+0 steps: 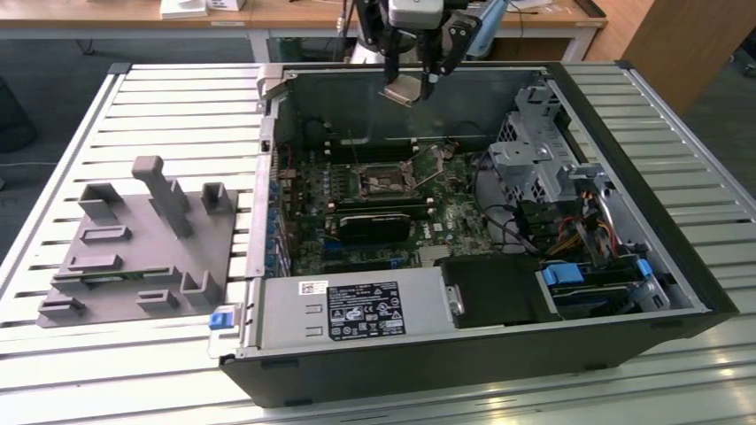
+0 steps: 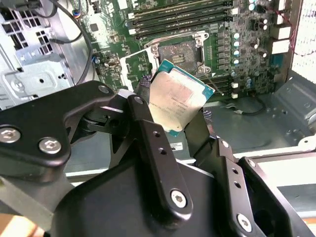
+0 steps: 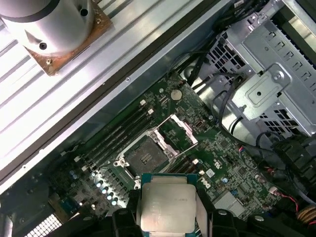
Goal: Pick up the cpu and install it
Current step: 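Place the cpu into insertion slot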
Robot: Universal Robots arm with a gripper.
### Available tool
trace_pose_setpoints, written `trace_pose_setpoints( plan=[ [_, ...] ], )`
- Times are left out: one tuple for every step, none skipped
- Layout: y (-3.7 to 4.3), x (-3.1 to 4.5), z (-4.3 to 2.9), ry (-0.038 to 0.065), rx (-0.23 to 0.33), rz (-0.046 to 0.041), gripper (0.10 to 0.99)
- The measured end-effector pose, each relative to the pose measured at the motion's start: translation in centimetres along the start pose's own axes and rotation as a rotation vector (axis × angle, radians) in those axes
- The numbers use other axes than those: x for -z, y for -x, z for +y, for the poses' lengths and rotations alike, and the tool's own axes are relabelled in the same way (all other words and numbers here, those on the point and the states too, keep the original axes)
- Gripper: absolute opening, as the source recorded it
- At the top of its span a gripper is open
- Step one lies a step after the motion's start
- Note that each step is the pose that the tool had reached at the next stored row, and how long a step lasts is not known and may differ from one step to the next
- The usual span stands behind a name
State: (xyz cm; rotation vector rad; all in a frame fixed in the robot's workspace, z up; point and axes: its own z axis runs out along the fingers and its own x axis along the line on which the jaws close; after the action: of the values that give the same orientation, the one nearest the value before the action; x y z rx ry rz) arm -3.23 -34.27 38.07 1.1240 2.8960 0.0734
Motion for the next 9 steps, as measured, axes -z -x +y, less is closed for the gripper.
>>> trace_pose_setpoints(
  plan=[
    [-0.01,-0.01,0.01,0.000,-0.012,-0.0007,0.533],
    [-0.03,-0.02,0.03,0.000,-0.025,-0.0013,0.533],
    [-0.04,-0.03,0.04,-0.001,-0.037,-0.0021,0.533],
    [-0.04,-0.05,0.04,-0.001,-0.052,-0.0029,0.533],
    [-0.05,-0.07,0.05,-0.001,-0.067,-0.0037,0.533],
    [-0.05,-0.08,0.05,-0.001,-0.081,-0.0046,0.533],
    [-0.06,-0.09,0.06,-0.001,-0.094,-0.0053,0.533],
    [-0.07,-0.10,0.07,-0.002,-0.107,-0.0061,0.533],
    [-0.08,-0.12,0.08,-0.002,-0.120,-0.0068,0.533]
  ],
)
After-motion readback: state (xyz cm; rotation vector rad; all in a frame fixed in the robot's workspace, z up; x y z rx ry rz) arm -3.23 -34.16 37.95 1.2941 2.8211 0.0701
